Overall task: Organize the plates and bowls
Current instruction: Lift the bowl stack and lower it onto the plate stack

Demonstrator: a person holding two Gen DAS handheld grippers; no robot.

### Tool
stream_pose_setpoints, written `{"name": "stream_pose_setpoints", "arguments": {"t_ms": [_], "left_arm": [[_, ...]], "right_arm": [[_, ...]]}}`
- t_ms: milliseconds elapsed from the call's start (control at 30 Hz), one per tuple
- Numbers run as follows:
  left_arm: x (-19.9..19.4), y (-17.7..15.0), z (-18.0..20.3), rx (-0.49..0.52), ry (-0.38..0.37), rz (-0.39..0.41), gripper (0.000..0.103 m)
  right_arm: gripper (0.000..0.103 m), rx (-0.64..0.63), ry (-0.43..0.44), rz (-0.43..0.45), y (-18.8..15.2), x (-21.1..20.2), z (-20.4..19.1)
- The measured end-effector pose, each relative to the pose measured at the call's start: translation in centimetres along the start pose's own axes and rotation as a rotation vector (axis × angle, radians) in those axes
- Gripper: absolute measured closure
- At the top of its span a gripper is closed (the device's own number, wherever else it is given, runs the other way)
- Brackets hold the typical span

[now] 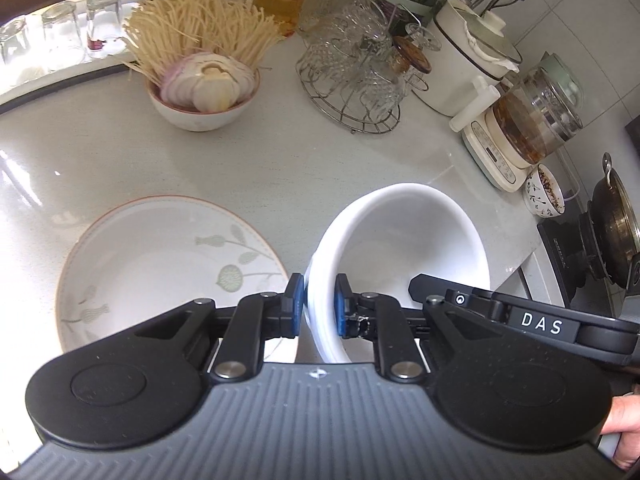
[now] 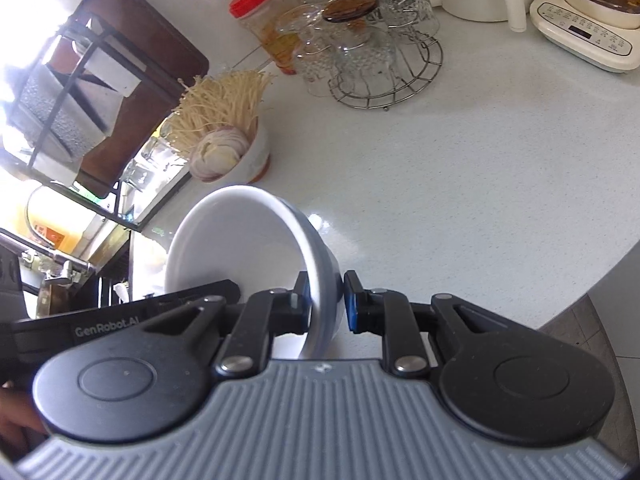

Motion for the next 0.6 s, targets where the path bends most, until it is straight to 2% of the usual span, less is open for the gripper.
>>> {"name": "stream_pose_setpoints", "arguments": {"t_ms": [367,600], "left_arm": [[-2.4,-1.5,-3.7,-0.077,0.037,0.038,0.085],[-4.2,-1.9,-6.9,-0.147,0.071,0.072,0.085]], "right_arm": [[0.083,-0.06,0.029,-0.05,-1.7,1.5,-3.4],[0.083,-0.135,0.065,-0.076,-1.4,3.1,-6.7]]}}
Point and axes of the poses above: each gripper's, at about its wrist camera, not at the fingertips, and x roughly the way its jaws point, z to its right, y to its top, the point moved 5 cm from there along x, roughly the way its jaws point, and after that the axes turned 5 degrees about z, right-handed, at the moved point
